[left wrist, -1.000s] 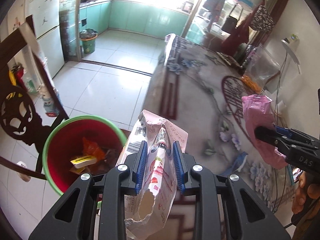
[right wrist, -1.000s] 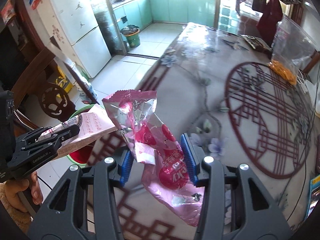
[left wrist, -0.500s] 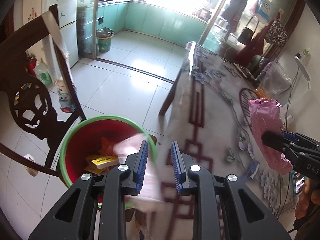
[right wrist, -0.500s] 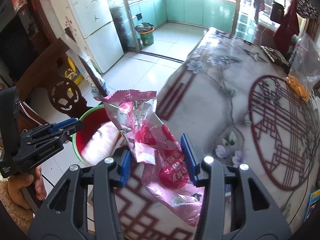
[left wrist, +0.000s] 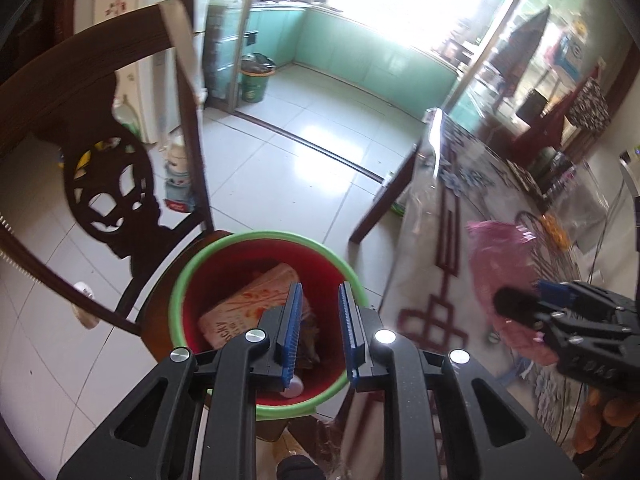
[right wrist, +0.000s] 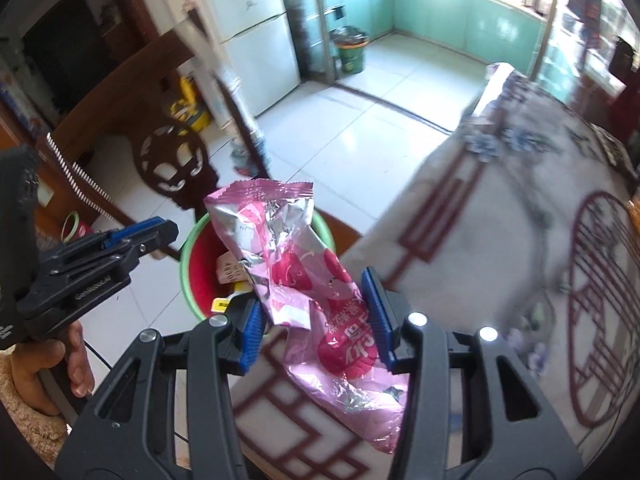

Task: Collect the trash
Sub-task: 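Carry the paper bag and pink wrapper over the red bucket, then open both tools to drop the bag and wrapper into the bucket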

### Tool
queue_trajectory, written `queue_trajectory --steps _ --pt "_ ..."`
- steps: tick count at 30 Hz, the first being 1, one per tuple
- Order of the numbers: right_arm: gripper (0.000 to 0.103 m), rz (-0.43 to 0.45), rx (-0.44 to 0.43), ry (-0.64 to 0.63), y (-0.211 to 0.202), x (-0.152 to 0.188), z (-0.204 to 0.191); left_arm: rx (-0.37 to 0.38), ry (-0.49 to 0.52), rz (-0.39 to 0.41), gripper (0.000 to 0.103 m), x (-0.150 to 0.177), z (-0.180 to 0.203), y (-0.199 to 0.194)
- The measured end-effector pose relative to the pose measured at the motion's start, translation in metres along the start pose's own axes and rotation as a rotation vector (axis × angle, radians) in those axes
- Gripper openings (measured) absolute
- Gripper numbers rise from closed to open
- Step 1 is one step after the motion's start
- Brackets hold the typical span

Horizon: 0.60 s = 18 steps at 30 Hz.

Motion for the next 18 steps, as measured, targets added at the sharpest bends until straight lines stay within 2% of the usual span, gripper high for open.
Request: queue_trajectory --steps 8,18 --pt "0.044 -0.059 -0.050 -0.103 0.032 -0.006 -0.044 -0.056 -0.068 0.003 0.017 0.009 -0.034 -0.010" --pt "0.044 -0.108 -0.056 -0.135 0.058 -0.009 -0.059 -0.083 -0.101 0.001 0.016 0.017 -0.051 -0.013"
Point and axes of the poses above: each gripper's, at about its wrist camera, not at the fingertips, and y roughly the way its jaws point, z to its right, x to its underside, the point moved 5 cm from there along y, roughly the way its jaws point, and after that the axes turned 4 degrees about x, right-handed, at the moved point
